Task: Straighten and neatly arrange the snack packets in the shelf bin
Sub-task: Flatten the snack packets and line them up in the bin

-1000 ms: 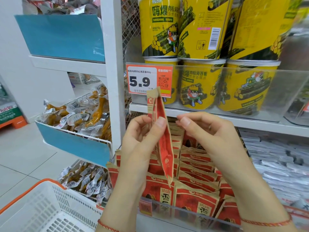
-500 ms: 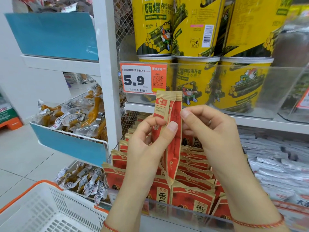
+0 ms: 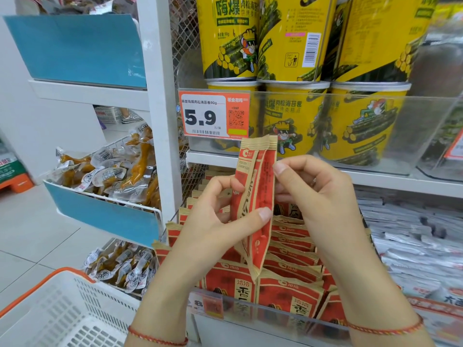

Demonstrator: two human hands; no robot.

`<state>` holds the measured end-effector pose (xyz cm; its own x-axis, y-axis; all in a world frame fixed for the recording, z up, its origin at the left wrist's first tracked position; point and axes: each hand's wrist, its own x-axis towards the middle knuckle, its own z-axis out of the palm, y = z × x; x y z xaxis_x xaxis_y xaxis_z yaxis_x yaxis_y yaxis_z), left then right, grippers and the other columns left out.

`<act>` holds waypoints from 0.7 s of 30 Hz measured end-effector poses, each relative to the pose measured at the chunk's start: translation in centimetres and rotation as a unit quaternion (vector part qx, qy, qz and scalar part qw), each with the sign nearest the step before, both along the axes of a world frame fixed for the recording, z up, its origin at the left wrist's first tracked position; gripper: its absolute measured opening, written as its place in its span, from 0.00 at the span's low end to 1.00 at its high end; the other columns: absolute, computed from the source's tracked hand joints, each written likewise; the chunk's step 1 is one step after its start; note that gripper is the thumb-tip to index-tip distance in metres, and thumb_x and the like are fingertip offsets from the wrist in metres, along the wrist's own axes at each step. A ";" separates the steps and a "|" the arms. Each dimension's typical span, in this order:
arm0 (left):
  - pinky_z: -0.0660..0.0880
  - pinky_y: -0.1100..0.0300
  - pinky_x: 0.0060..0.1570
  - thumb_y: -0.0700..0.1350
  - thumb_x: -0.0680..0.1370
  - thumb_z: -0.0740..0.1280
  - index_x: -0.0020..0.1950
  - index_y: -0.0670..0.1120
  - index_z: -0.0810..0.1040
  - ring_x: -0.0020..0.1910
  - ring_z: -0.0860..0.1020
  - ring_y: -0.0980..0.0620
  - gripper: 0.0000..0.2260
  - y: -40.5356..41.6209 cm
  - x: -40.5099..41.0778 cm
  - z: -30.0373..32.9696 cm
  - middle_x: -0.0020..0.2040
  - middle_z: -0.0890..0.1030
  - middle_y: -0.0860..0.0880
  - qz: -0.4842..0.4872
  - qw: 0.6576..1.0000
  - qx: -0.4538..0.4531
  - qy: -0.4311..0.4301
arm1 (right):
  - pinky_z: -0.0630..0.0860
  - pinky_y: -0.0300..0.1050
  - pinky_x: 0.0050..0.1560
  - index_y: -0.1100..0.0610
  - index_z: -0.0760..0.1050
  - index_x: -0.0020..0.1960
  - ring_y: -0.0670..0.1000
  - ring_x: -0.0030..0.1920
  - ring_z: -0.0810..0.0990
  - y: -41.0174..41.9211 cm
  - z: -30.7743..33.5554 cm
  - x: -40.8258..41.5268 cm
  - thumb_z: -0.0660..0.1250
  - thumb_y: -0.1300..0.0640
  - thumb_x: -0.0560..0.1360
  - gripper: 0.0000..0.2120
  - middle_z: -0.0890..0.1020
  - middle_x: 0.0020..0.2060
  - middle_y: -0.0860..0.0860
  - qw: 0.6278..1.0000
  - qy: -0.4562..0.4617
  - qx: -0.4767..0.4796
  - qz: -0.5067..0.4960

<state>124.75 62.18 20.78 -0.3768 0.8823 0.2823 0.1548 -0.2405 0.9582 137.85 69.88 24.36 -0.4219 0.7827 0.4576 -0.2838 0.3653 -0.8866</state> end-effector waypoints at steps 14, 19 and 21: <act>0.77 0.53 0.49 0.53 0.66 0.72 0.50 0.46 0.72 0.37 0.82 0.60 0.19 0.0 -0.9 0.5 0.35 0.83 0.58 0.192 0.965 0.108 -0.145 | 0.80 0.49 0.50 0.50 0.83 0.40 0.49 0.41 0.84 0.9 -1.2 0.7 0.70 0.40 0.63 0.15 0.85 0.38 0.47 0.956 -0.254 0.052 0.136; 0.79 0.51 0.51 0.55 0.66 0.73 0.51 0.45 0.73 0.40 0.83 0.59 0.21 0.2 -1.0 0.4 0.35 0.83 0.58 0.205 0.964 0.096 -0.141 | 0.79 0.44 0.48 0.51 0.83 0.41 0.46 0.40 0.83 1.1 -1.2 0.7 0.70 0.51 0.72 0.05 0.85 0.37 0.48 0.954 -0.255 0.058 0.143; 0.79 0.50 0.54 0.55 0.65 0.72 0.51 0.46 0.73 0.42 0.83 0.59 0.21 0.2 -1.0 0.4 0.36 0.83 0.59 0.213 0.964 0.090 -0.134 | 0.80 0.53 0.50 0.52 0.83 0.42 0.51 0.42 0.83 1.2 -1.4 0.7 0.68 0.52 0.75 0.06 0.85 0.38 0.49 0.952 -0.267 0.074 0.130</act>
<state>123.75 62.34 21.17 -0.7749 0.5767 0.2586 0.0285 -0.3768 0.9258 138.58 71.06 23.00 -0.7954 0.5642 0.2212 0.0950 0.4765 -0.8740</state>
